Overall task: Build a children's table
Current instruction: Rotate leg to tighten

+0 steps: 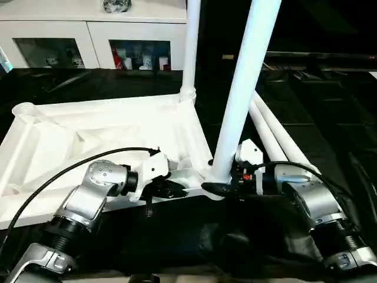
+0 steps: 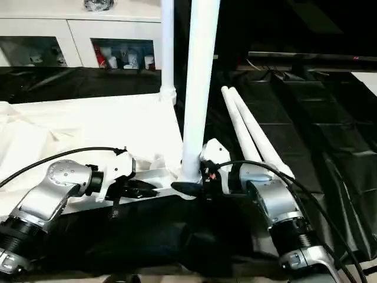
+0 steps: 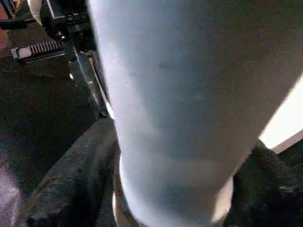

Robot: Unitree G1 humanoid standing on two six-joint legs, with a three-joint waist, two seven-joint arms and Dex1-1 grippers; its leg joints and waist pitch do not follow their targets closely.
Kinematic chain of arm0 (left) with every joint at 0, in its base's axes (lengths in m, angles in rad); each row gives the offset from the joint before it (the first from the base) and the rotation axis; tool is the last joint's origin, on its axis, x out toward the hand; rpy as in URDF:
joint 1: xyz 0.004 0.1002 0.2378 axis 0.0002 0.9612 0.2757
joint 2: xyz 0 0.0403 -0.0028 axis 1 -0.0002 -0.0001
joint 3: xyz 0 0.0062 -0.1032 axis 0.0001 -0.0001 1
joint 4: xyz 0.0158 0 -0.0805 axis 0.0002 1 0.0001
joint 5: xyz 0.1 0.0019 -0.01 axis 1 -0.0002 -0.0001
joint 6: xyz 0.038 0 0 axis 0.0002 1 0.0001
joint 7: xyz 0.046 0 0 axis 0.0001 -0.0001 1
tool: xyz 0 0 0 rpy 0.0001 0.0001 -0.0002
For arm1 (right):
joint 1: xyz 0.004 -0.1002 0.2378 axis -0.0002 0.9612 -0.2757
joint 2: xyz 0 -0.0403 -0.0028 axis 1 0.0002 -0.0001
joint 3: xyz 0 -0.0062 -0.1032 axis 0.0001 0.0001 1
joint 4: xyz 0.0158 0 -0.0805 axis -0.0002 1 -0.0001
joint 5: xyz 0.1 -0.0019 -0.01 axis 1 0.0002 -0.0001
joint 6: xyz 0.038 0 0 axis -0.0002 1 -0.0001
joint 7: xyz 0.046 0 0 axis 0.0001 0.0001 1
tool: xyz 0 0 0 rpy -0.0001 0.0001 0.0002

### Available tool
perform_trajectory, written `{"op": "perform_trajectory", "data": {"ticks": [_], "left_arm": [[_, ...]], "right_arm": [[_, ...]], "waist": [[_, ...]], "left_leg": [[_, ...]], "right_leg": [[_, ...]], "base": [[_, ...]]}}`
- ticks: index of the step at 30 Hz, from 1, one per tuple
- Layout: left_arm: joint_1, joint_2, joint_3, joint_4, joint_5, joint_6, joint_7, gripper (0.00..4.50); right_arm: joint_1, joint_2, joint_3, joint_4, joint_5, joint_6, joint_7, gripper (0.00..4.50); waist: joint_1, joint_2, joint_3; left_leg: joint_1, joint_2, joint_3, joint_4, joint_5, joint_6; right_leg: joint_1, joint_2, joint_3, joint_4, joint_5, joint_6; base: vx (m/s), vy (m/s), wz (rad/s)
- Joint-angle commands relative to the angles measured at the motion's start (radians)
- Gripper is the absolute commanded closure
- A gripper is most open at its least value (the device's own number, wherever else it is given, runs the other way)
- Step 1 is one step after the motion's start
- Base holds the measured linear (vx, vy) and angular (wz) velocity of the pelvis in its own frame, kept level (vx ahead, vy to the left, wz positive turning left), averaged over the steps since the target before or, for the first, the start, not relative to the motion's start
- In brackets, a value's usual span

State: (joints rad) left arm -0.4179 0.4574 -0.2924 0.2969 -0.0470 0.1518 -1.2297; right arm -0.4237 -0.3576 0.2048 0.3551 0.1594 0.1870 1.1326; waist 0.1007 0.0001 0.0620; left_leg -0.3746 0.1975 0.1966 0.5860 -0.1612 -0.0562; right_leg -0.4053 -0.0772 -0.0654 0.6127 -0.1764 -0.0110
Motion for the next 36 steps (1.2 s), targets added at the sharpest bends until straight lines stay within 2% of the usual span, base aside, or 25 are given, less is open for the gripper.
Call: {"op": "perform_trajectory", "data": {"ticks": [1,5,9,11,12,13,15,17,19,20,22,23,24,25,29,30,31,33,36], "left_arm": [[-0.013,-0.012,0.004,-0.042,-0.043,-0.033,-0.016,4.5],[-0.017,-0.014,0.007,-0.035,-0.039,-0.034,-0.009,4.5],[-0.03,-0.031,0.015,-0.02,-0.032,-0.009,0.03,4.5],[-0.068,-0.078,0.035,0.023,0.0,0.051,0.145,4.5],[-0.095,-0.116,0.057,0.051,0.001,0.087,0.213,4.5],[-0.098,-0.121,0.06,0.054,0.001,0.092,0.222,4.5],[-0.129,-0.155,0.074,0.081,0.006,0.124,0.281,4.5],[-0.194,-0.227,0.098,0.141,0.013,0.182,0.4,4.5],[-0.215,-0.25,0.1,0.165,0.019,0.187,0.435,4.5],[-0.231,-0.266,0.099,0.183,0.024,0.188,0.46,4.5],[-0.236,-0.275,0.092,0.19,0.028,0.182,0.46,4.5],[-0.242,-0.286,0.072,0.195,0.044,0.16,0.447,4.5],[-0.242,-0.286,0.072,0.195,0.044,0.16,0.447,4.5],[-0.239,-0.285,0.054,0.192,0.055,0.146,0.43,4.5],[-0.227,-0.277,0.049,0.177,0.047,0.146,0.409,4.5],[-0.216,-0.265,0.044,0.165,0.041,0.134,0.387,4.5],[-0.205,-0.252,0.038,0.155,0.035,0.119,0.364,4.5],[-0.196,-0.242,0.034,0.145,0.029,0.114,0.344,4.5],[-0.157,-0.2,0.029,0.103,0.009,0.061,0.241,4.5]], "right_arm": [[0.009,-0.003,0.024,-0.026,-0.002,0.01,0.005,1.38],[0.015,0.014,0.024,-0.02,-0.006,0.018,-0.019,1.67],[0.015,0.052,0.01,0.009,-0.011,0.027,-0.085,1.77],[-0.006,0.118,-0.016,0.083,-0.035,0.034,-0.222,1.78],[-0.024,0.155,-0.031,0.127,-0.05,0.043,-0.306,1.79],[-0.027,0.162,-0.034,0.135,-0.052,0.046,-0.323,1.79],[-0.049,0.206,-0.05,0.181,-0.059,0.063,-0.408,1.79],[-0.099,0.288,-0.079,0.265,-0.064,0.072,-0.556,1.79],[-0.122,0.317,-0.088,0.3,-0.066,0.073,-0.608,1.79],[-0.142,0.34,-0.096,0.329,-0.069,0.073,-0.647,1.79],[-0.155,0.353,-0.091,0.345,-0.075,0.06,-0.651,1.79],[-0.187,0.388,-0.103,0.383,-0.073,0.037,-0.659,1.44],[-0.187,0.388,-0.103,0.383,-0.073,0.037,-0.659,1.23],[-0.21,0.409,-0.119,0.4,-0.057,0.035,-0.658,1.23],[-0.225,0.409,-0.106,0.402,-0.07,0.023,-0.63,0.7],[-0.221,0.394,-0.088,0.392,-0.087,0.01,-0.607,0.66],[-0.212,0.376,-0.07,0.376,-0.095,0.001,-0.573,0.66],[-0.204,0.361,-0.058,0.363,-0.097,-0.007,-0.543,0.66],[-0.158,0.28,-0.013,0.285,-0.098,-0.048,-0.365,0.66]], "waist": [[-0.002,0.002,-0.068],[-0.002,0.004,-0.069],[-0.006,0.005,-0.069],[-0.015,0.005,-0.068],[-0.018,0.006,-0.066],[-0.02,0.004,-0.065],[-0.02,0.005,-0.065],[-0.025,0.004,-0.064],[-0.026,0.006,-0.066],[-0.025,0.004,-0.066],[-0.025,0.004,-0.068],[-0.024,0.008,-0.07],[-0.028,0.007,-0.071],[-0.029,0.007,-0.071],[-0.034,0.006,-0.071],[-0.036,0.001,-0.071],[-0.034,0.005,-0.071],[-0.037,0.003,-0.071],[-0.036,0.002,-0.071]], "left_leg": [[0.024,0.037,-0.023,-0.072,-0.324,-0.005],[0.022,0.038,-0.022,-0.071,-0.309,-0.002],[0.022,0.037,-0.022,-0.072,-0.308,-0.005],[0.022,0.034,-0.022,-0.072,-0.32,-0.02],[0.026,0.033,-0.024,-0.072,-0.34,-0.03],[0.027,0.03,-0.025,-0.071,-0.343,-0.036],[0.03,0.032,-0.025,-0.071,-0.348,-0.035],[0.028,0.028,-0.028,-0.072,-0.356,-0.04],[0.032,0.026,-0.027,-0.07,-0.356,-0.043],[0.031,0.026,-0.028,-0.07,-0.355,-0.039],[0.027,0.028,-0.028,-0.071,-0.344,-0.032],[0.025,0.029,-0.027,-0.071,-0.333,-0.027],[0.023,0.029,-0.026,-0.071,-0.327,-0.026],[0.021,0.028,-0.027,-0.072,-0.317,-0.022],[0.02,0.03,-0.025,-0.073,-0.304,-0.013],[0.019,0.029,-0.024,-0.072,-0.303,-0.012],[0.021,0.03,-0.024,-0.072,-0.306,-0.009],[0.016,0.03,-0.026,-0.073,-0.301,-0.007],[0.016,0.032,-0.023,-0.071,-0.293,0.007]], "right_leg": [[0.036,-0.066,0.048,-0.088,-0.354,-0.17],[0.038,-0.065,0.047,-0.084,-0.316,-0.182],[0.037,-0.064,0.047,-0.082,-0.307,-0.186],[0.035,-0.065,0.047,-0.083,-0.327,-0.186],[0.033,-0.067,0.046,-0.088,-0.367,-0.182],[0.034,-0.068,0.045,-0.092,-0.402,-0.171],[0.033,-0.069,0.046,-0.095,-0.418,-0.163],[0.033,-0.068,0.043,-0.099,-0.45,-0.147],[0.029,-0.068,0.043,-0.103,-0.453,-0.143],[0.031,-0.069,0.043,-0.104,-0.451,-0.141],[0.034,-0.068,0.043,-0.101,-0.417,-0.142],[0.035,-0.068,0.045,-0.098,-0.384,-0.146],[0.035,-0.068,0.046,-0.096,-0.366,-0.153],[0.039,-0.066,0.044,-0.094,-0.346,-0.16],[0.042,-0.065,0.045,-0.086,-0.295,-0.181],[0.042,-0.065,0.045,-0.087,-0.297,-0.181],[0.041,-0.067,0.045,-0.087,-0.304,-0.182],[0.046,-0.068,0.045,-0.086,-0.305,-0.18],[0.047,-0.067,0.046,-0.084,-0.277,-0.184]], "base": [[0.0,0.0,0.0],[0.0,0.0,0.0],[0.0,0.0,0.0],[0.0,0.0,0.0],[0.0,0.0,0.0],[0.0,0.0,0.0],[0.0,0.0,0.0],[0.0,0.0,0.0],[0.0,0.0,0.0],[0.0,0.0,0.0],[0.0,0.0,0.0],[0.0,0.0,0.0],[0.0,0.0,0.0],[0.0,0.0,0.0],[0.0,0.0,0.0],[0.0,0.0,0.0],[0.0,0.0,0.0],[0.0,0.0,0.0],[0.0,0.0,0.0]]}}
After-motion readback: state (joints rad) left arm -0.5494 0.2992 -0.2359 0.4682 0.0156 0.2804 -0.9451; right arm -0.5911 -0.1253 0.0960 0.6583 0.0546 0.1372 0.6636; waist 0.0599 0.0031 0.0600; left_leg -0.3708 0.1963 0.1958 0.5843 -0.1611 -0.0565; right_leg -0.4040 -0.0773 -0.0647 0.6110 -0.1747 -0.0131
